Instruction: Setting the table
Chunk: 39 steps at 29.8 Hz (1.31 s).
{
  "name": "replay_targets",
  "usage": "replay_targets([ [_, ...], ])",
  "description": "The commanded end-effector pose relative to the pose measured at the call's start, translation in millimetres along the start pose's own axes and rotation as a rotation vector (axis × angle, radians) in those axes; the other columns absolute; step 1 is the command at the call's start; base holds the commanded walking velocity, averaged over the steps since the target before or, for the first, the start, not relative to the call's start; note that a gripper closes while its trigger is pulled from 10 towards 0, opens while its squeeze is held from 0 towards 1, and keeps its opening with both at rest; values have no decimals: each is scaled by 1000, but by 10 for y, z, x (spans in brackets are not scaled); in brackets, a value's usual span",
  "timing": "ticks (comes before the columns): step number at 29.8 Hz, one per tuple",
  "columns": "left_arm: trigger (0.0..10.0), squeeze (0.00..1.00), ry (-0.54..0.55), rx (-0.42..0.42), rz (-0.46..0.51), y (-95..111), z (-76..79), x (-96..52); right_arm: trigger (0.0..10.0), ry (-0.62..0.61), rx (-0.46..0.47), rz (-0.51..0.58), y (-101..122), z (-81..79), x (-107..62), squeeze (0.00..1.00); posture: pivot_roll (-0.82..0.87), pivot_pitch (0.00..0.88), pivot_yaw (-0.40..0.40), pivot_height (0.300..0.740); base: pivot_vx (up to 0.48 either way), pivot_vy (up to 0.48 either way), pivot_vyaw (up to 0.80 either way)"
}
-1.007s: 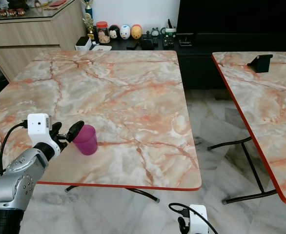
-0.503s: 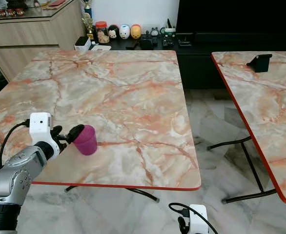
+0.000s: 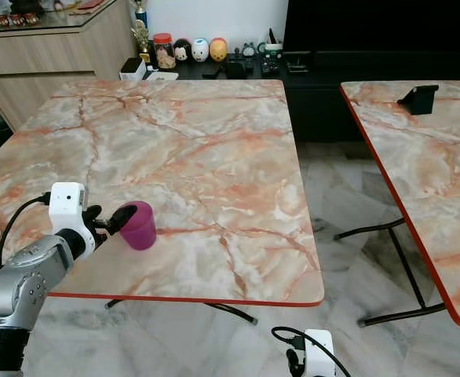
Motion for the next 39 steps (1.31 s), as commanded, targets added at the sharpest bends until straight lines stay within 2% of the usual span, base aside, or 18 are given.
replay_targets([
  [1, 10000, 0, -6, 31, -22, -1, 14, -16, 10000, 6, 11, -8, -12, -21, 1, 0, 56, 0, 46, 740, 0, 0, 0],
  [5, 10000, 0, -6, 38, -27, -10, 24, -9, 10000, 9, 8, -8, -12, -25, 1, 0, 55, 0, 48, 740, 0, 0, 0],
  [7, 9490, 0, -18, 39, -34, -21, 44, -4, 10000, 9, 8, -8, -12, -27, 1, 0, 54, 0, 49, 740, 0, 0, 0],
  [11, 9725, 0, -33, 45, -53, -55, 66, -9, 10000, 10, 9, -8, -14, -31, 0, 0, 53, 0, 50, 740, 0, 0, 0],
  [12, 9216, 0, -37, 43, -57, -63, 73, -12, 10000, 10, 9, -8, -18, -32, -1, 0, 52, 0, 50, 740, 0, 0, 0],
  [13, 9216, 0, -38, 43, -58, -65, 74, -13, 10000, 10, 9, -9, -19, -32, -1, 0, 52, 0, 50, 740, 0, 0, 0],
  [15, 7882, 0, -38, 46, -64, -80, 79, -10, 10000, 10, 8, -9, -21, -31, -2, 0, 52, 0, 49, 740, 0, 0, 0],
  [16, 4824, 0, -39, 52, -66, -95, 83, -7, 10000, 9, 9, -9, -22, -31, -2, 0, 52, 0, 49, 740, 0, 0, 0],
  [17, 4627, 0, -38, 51, -66, -103, 82, -6, 10000, 9, 8, -9, -22, -30, -2, 0, 50, 0, 50, 740, 0, 0, 0],
  [18, 3098, 0, -34, 48, -66, -114, 73, -6, 10000, 9, 9, -9, -21, -29, -2, 0, 48, 0, 49, 740, 0, 0, 0],
  [19, 2353, 0, -28, 44, -66, -125, 64, -7, 10000, 8, 9, -9, -21, -26, -2, 0, 49, 0, 48, 740, 0, 0, 0],
  [20, 2353, 0, -28, 44, -66, -126, 62, -7, 10000, 8, 9, -8, -20, -26, -2, 0, 49, 0, 48, 740, 0, 0, 0],
  [21, 1137, 0, -26, 40, -63, -121, 62, -8, 10000, 8, 8, -8, -20, -24, -2, 0, 49, 0, 47, 740, 0, 0, 0],
  [22, 706, 0, -24, 37, -58, -113, 61, -10, 10000, 8, 7, -8, -19, -22, -2, 0, 50, 0, 46, 740, 0, 0, 0],
  [33, 667, 0, -15, 27, -59, -140, 47, -11, 10000, 11, 4, -8, -13, -16, 0, 0, 51, 0, 42, 740, 0, 0, 0],
  [37, 0, 0, -23, 27, -56, -133, 71, -9, 10000, 11, 4, -7, -11, -16, 1, 0, 51, 0, 42, 740, 0, 0, 0],
  [39, 0, 0, -26, 32, -55, -130, 73, -7, 10000, 11, 5, -7, -9, -17, 1, 0, 52, 0, 43, 740, 0, 0, 0],
])
Point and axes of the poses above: a point about 5 cm out from each wrist's last joint towards the gripper, its own x axis pointing out of the wrist towards the gripper, its own y axis along the axis of the wrist's last joint, z = x × y, the point moved 4 cm from there along x, pointing out of the wrist towards the gripper, and after that the axes turned 6 degrees about -x, right-handed, at the moved point
